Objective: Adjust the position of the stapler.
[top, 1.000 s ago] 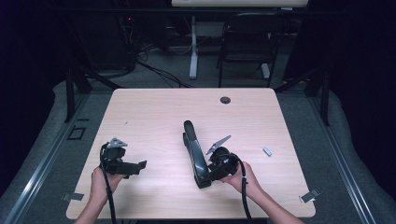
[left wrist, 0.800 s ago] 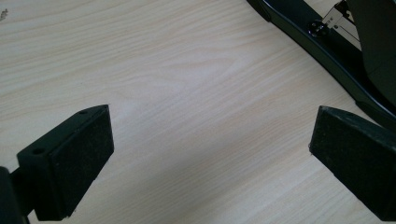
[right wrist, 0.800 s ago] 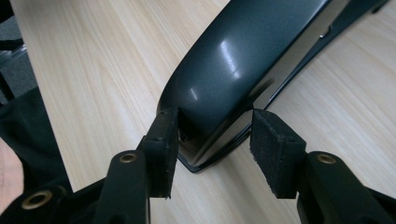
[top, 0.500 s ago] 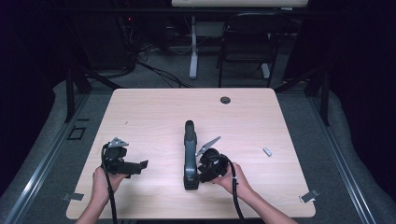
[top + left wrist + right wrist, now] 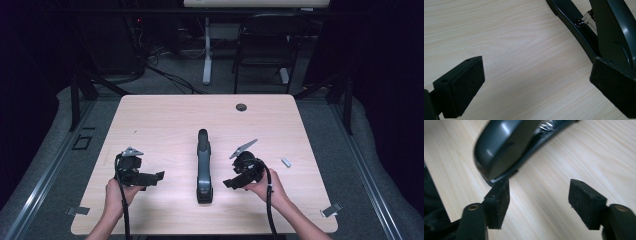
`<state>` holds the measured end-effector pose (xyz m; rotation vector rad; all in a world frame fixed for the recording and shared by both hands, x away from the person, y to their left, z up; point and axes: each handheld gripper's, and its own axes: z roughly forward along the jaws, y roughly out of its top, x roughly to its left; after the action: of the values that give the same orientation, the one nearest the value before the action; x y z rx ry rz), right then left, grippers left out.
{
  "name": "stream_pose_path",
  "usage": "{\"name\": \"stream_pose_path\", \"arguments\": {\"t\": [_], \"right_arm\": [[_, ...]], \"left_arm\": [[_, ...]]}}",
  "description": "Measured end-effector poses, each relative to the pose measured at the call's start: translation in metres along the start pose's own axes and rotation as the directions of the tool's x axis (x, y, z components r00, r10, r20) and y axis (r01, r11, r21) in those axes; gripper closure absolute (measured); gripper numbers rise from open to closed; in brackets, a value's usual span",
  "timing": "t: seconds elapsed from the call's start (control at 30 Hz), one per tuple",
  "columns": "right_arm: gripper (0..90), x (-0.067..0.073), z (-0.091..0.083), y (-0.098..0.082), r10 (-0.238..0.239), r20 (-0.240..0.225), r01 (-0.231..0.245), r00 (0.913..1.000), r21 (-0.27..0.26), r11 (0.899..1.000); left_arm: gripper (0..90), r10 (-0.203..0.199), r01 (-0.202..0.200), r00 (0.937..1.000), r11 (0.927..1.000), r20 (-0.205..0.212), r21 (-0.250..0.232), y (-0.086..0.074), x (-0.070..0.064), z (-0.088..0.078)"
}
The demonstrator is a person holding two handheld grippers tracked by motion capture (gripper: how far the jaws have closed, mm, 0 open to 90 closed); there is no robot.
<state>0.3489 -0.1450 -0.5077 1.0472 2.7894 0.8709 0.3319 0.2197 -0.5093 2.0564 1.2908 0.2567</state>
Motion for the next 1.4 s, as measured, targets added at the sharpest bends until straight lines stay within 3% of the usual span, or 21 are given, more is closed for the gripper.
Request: {"name": "stream_pose_path", "arguments": {"t": [0.2, 0.37, 0.53, 0.63, 0.73, 0.77, 1.03, 1.4], "right_arm": [[21.8, -0.019, -0.015, -0.014, 0.043, 0.054, -0.044, 0.9976, 0.014, 0.999], [15.1, -0.027, -0.023, -0.026, 0.06, 0.085, -0.062, 0.9946, 0.023, 0.998], [13.8, -0.035, -0.027, -0.035, 0.086, 0.093, -0.088, 0.9919, 0.016, 0.996], [8.7, -0.041, -0.028, -0.04, 0.106, 0.107, -0.108, 0.9886, 0.016, 0.994], [8.8, -0.041, -0.028, -0.042, 0.102, 0.123, -0.105, 0.9872, 0.023, 0.994], [8.8, -0.042, -0.028, -0.043, 0.082, 0.147, -0.088, 0.9857, 0.038, 0.995], [9.6, -0.047, -0.023, -0.044, 0.078, 0.172, -0.09, 0.982, 0.066, 0.994], [10.0, -0.05, -0.024, -0.042, 0.091, 0.166, -0.101, 0.982, 0.058, 0.993]], "left_arm": [[0.1, -0.004, 0.004, 1.0, 1.0, 0.001, -0.001, 0.005, -0.008, 0.005], [0.1, 0.018, -0.018, 0.9998, 0.9998, 0.003, 0.002, 0.011, -0.02, 0.007], [0.1, 0.025, -0.025, 0.9997, 0.9996, -0.001, 0.012, 0.015, -0.026, 0.011], [0.1, 0.016, -0.016, 0.9997, 0.9996, 0.018, 0.023, 0.021, -0.031, 0.012], [0.1, 0.014, -0.014, 0.9997, 0.9998, 0.022, 0.01, 0.025, -0.035, 0.014], [0.0, 0.013, -0.013, 0.9995, 0.9999, 0.027, 0.006, 0.029, -0.039, 0.016], [0.0, 0.029, -0.029, 0.9976, 0.9995, 0.063, 0.011, 0.044, -0.057, 0.033], [0.1, 0.067, -0.066, 0.9947, 0.9976, 0.077, -0.021, 0.064, -0.088, 0.052]]}}
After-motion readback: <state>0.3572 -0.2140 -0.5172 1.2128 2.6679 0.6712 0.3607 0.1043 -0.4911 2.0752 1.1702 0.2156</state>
